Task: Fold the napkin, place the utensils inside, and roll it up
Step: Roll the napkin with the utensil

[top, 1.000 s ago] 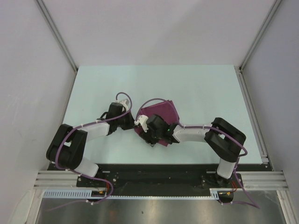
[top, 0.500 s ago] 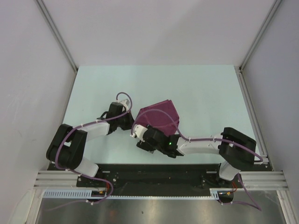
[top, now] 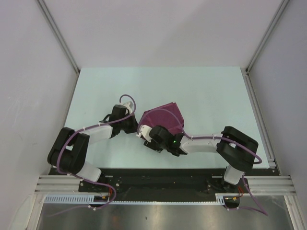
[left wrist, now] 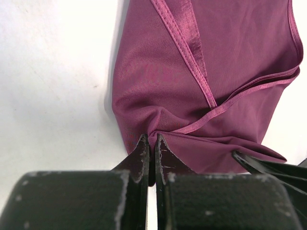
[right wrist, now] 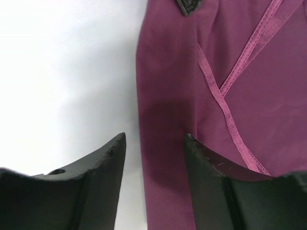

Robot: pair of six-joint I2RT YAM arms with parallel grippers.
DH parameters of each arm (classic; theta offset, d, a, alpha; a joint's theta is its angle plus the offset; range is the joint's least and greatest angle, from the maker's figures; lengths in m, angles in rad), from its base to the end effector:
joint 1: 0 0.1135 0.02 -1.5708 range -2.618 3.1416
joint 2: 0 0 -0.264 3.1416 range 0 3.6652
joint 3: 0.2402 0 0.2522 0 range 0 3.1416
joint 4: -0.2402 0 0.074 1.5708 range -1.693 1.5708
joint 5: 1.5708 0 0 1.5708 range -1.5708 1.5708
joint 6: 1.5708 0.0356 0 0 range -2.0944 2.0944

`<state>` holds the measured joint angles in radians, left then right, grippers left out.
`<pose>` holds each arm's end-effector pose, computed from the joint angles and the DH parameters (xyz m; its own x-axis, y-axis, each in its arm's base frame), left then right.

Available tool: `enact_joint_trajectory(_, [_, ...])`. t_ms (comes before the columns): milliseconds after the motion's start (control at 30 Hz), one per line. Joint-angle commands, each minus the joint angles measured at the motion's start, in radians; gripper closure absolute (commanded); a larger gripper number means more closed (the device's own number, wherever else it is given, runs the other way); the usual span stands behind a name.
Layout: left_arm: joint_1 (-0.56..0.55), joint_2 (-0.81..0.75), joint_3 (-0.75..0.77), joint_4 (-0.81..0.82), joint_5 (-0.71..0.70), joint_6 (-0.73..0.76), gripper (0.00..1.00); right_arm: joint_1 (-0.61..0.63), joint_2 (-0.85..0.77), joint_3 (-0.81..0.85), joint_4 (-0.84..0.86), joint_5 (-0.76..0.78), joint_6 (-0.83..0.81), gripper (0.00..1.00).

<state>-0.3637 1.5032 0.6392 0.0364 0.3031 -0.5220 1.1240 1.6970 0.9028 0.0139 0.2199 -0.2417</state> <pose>0.2578 -0.1095 0.1501 -0.8599 -0.1819 -0.4770 0.1148 0.8415 -0.5279 0.1561 0.3078 0.1662 -0.1005 -0.7504 -0.6533 -0.8622 0.3933 -0.3191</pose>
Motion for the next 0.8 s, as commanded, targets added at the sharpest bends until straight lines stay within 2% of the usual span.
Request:
enact_joint_trajectory(0, [0.003,0.0,0.039,-0.003,0.016,0.02,1.0,-0.041,0.029,0.03,0.003,-0.094,-0.005,0.47])
enact_joint_trajectory(267, [0.003,0.006,0.043,0.005,0.03,0.02,1.0,-0.081,0.075,0.051,-0.061,-0.175,0.007,0.49])
enact_joint_trajectory(500, [0.003,0.008,0.043,0.022,0.053,0.019,1.0,-0.104,0.145,0.079,-0.11,-0.136,0.041,0.45])
enact_joint_trajectory(533, [0.003,0.005,0.043,0.023,0.054,0.019,1.0,-0.108,0.154,0.085,-0.118,-0.136,0.047,0.46])
enact_joint_trajectory(633, [0.003,0.003,0.045,0.033,0.063,0.014,1.0,-0.121,0.181,0.094,-0.152,-0.158,0.065,0.58])
enact_joint_trajectory(767, [0.005,-0.017,0.042,0.046,0.064,0.01,0.95,-0.125,0.193,0.099,-0.196,-0.209,0.078,0.75])
